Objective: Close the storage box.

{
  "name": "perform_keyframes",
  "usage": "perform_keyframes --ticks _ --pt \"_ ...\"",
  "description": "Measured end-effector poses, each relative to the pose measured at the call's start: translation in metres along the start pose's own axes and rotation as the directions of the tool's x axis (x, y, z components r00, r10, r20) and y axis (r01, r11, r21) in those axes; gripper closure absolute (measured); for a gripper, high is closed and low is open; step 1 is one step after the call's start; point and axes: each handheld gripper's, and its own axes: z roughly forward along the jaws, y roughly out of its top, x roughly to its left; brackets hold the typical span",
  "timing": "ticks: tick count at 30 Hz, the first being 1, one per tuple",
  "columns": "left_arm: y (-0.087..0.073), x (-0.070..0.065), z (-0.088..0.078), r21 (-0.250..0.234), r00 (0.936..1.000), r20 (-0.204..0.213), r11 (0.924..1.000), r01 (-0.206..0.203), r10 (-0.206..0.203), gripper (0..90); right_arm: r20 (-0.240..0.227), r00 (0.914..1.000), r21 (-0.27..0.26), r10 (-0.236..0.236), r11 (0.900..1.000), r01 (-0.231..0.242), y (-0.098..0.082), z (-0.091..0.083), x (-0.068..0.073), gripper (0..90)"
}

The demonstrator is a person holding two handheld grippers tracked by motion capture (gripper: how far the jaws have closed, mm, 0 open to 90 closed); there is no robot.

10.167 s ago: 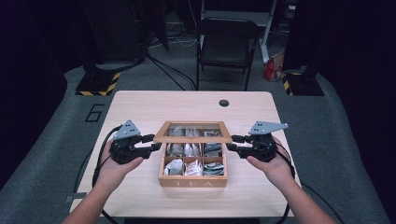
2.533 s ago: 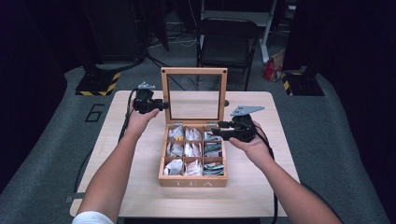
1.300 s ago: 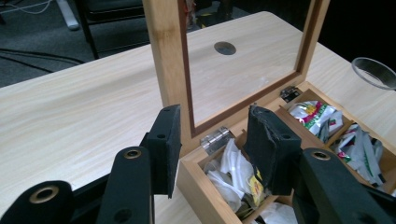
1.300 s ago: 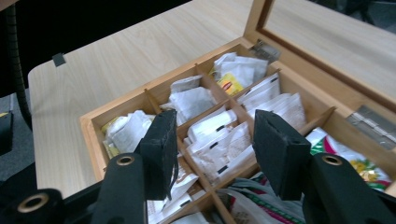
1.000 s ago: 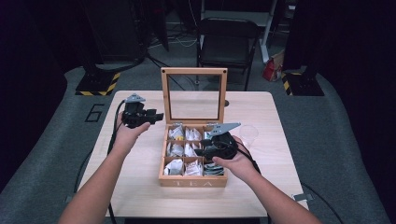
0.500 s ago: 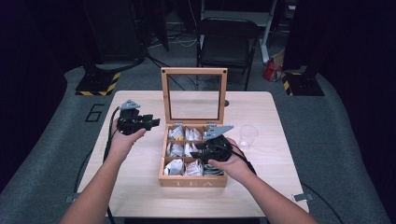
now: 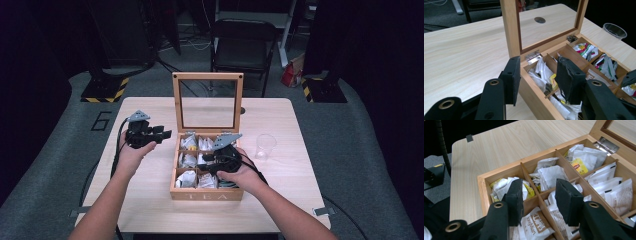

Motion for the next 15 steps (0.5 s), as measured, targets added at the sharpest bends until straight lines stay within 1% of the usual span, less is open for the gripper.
perform_keyframes --ticks 4,5,6,10,13,14,15 --pt "0.000 -0.002 0.000 0.004 1.0000 0.003 1.0000 -0.007 0.007 54.0 -0.011 0.9999 0.009 -0.004 1.000 0.004 0.002 0.006 0.000 57.4" --pt "0.000 -0.003 0.000 0.005 0.9999 0.003 0.9999 -0.010 0.010 53.9 -0.008 1.0000 0.012 0.002 1.000 -0.002 0.003 0.008 0.000 57.5" --pt "0.000 -0.003 0.000 0.006 0.9999 0.005 0.9999 -0.012 0.012 53.7 -0.016 0.9999 0.013 -0.002 1.000 0.002 0.003 0.009 0.000 57.6" --pt "-0.002 -0.006 0.001 0.004 0.9998 -0.006 0.9998 -0.021 0.021 53.1 -0.022 0.9997 0.013 -0.006 1.000 0.007 0.005 0.015 0.002 57.4" --pt "-0.003 -0.006 0.001 0.008 0.9997 -0.003 0.9997 -0.023 0.023 53.1 -0.032 0.9995 0.020 -0.005 1.000 0.006 0.005 0.019 0.003 57.6" --pt "-0.003 -0.006 0.001 0.008 0.9998 -0.001 0.9998 -0.020 0.020 53.1 -0.035 0.9992 0.020 -0.018 1.000 0.018 0.006 0.021 0.004 57.7" --pt "-0.004 -0.006 0.001 0.006 0.9998 -0.001 0.9998 -0.019 0.019 53.1 -0.039 0.9991 0.022 -0.018 1.000 0.019 0.006 0.023 0.004 58.0"
